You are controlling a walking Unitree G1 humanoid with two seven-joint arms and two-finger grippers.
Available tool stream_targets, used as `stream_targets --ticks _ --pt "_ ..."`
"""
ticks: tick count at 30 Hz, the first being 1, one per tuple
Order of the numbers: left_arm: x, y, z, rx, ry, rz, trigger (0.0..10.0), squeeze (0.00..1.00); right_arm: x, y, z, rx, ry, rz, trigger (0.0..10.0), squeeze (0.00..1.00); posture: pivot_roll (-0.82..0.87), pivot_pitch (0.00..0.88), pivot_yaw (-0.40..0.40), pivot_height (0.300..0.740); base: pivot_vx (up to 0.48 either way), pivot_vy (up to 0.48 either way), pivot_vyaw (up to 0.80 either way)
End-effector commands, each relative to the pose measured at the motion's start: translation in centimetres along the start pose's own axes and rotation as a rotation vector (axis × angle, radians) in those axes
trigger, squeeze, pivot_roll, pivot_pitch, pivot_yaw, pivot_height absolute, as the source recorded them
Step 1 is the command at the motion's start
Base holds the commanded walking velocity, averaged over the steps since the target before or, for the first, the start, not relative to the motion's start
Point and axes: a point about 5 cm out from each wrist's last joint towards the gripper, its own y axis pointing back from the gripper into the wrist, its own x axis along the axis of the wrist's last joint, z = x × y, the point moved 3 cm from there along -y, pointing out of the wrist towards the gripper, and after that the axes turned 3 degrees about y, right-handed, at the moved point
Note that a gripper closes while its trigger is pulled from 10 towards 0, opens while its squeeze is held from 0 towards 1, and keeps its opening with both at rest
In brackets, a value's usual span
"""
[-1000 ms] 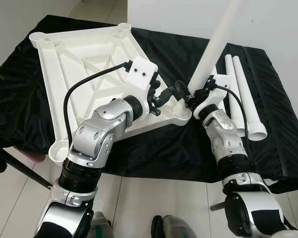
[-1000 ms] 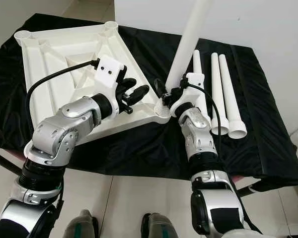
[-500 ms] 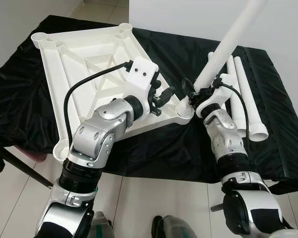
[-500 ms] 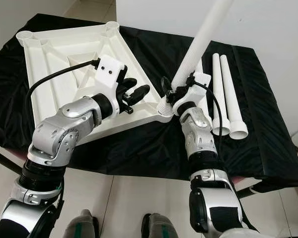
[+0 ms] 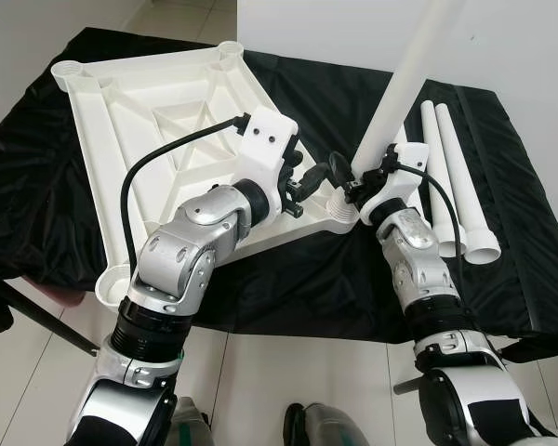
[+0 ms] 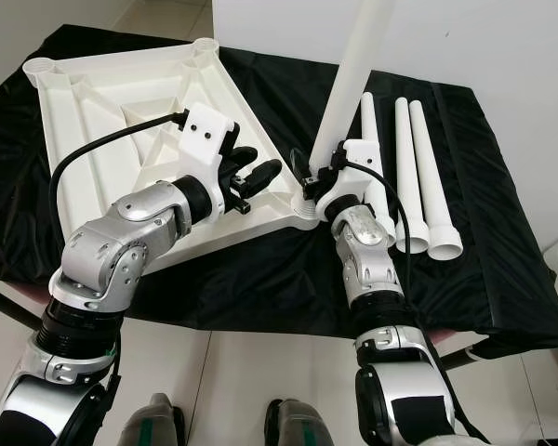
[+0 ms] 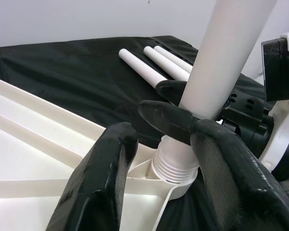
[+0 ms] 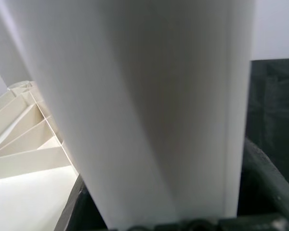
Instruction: Building children table
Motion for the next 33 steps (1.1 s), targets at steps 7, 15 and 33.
stream_targets --ticks 7,15,33 --pt "0.17 0.00 0.27 0.007 0.003 0.004 10.0 0.00 -4.08 1.48 -1.21 0.065 0.027 -0.172 10.0 0.00 0.03 0.067 -0.038 0.740 0.000 0.000 0.00" --pt "0.13 0.02 0.26 0.009 0.003 0.003 10.0 0.00 -4.41 1.24 -0.58 0.035 0.000 -0.208 10.0 0.00 0.02 0.067 -0.038 0.740 0.000 0.000 0.00" --pt "0.28 0.06 0.33 0.008 0.004 0.009 10.0 0.00 -4.25 0.89 -0.83 -0.165 -0.046 -0.183 10.0 0.00 0.03 0.066 -0.041 0.740 0.000 0.000 0.00"
